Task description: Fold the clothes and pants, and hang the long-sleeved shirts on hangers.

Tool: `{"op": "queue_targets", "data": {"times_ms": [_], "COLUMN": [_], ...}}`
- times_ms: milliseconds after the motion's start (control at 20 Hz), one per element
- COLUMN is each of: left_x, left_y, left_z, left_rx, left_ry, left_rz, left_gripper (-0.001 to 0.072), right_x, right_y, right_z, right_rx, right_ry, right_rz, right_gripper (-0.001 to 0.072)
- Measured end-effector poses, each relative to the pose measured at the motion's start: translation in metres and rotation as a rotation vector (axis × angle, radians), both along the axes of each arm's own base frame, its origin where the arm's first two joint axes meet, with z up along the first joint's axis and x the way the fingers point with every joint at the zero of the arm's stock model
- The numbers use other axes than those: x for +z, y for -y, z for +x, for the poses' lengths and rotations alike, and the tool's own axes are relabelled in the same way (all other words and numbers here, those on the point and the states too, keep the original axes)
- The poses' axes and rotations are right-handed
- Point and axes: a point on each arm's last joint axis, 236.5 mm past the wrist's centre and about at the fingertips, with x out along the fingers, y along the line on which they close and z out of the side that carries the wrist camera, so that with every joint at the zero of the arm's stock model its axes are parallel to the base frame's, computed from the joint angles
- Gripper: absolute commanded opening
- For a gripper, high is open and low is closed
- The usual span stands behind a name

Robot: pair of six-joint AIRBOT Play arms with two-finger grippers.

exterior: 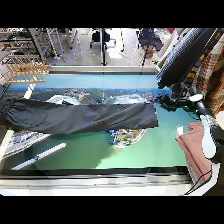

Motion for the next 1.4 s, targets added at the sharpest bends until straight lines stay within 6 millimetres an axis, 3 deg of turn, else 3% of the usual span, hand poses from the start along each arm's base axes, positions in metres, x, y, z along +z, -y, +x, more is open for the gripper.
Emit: {"op": "queue_targets", "data": {"times_ms": [50, 300, 450, 550, 750, 950, 1000, 1100, 1150, 1200, 1300, 1400], "left_x": [-0.005, -0.061, -0.083, -0.093, -0.105, -0.126, -0.131, -0.141, -0.143, -0.142, -0.129, -0.096], "left_y": [0.003, 0.038, 0.065, 0.077, 0.092, 0.099, 0.1, 0.102, 0.104, 0.107, 0.11, 0.105], "left_z": [-0.018, -0.117, -0.135, -0.13, -0.101, -0.08, -0.077, -0.07, -0.065, -0.06, -0.047, -0.036], "left_rx": [-0.049, -0.231, -0.283, -0.292, -0.278, -0.236, -0.226, -0.214, -0.208, -0.206, -0.202, -0.222], "left_ry": [-0.066, -0.464, -0.557, -0.576, -0.555, -0.546, -0.545, -0.541, -0.531, -0.511, -0.451, -0.382], "left_rz": [-0.01, -0.154, -0.226, -0.228, -0.191, -0.202, -0.207, -0.211, -0.22, -0.23, -0.26, -0.255], "left_gripper": [0.0475, 0.0484, 0.0633, 0.0644, 0.0644, 0.061, 0.0462, 0.0106, 0.0014, 0.0013, 0.0013, 0.0013], "right_x": [-0.004, -0.023, -0.033, -0.04, -0.056, -0.074, -0.077, -0.084, -0.085, -0.08, -0.061, -0.017], "right_y": [-0.004, -0.021, -0.038, -0.049, -0.059, -0.055, -0.054, -0.05, -0.048, -0.047, -0.047, -0.046], "right_z": [-0.02, -0.111, -0.146, -0.154, -0.142, -0.118, -0.111, -0.097, -0.09, -0.079, -0.059, -0.034], "right_rx": [0.043, 0.102, 0.056, 0.016, -0.107, -0.228, -0.254, -0.312, -0.337, -0.359, -0.342, -0.247], "right_ry": [-0.057, -0.263, -0.317, -0.325, -0.304, -0.257, -0.241, -0.204, -0.181, -0.146, -0.073, 0.05], "right_rz": [0.018, 0.089, 0.14, 0.179, 0.201, 0.155, 0.145, 0.114, 0.098, 0.088, 0.063, 0.019], "right_gripper": [0.0568, 0.057, 0.0593, 0.0594, 0.0592, 0.0581, 0.0516, 0.0205, 0.012, 0.0041, 0.0035, 0.0034]}}
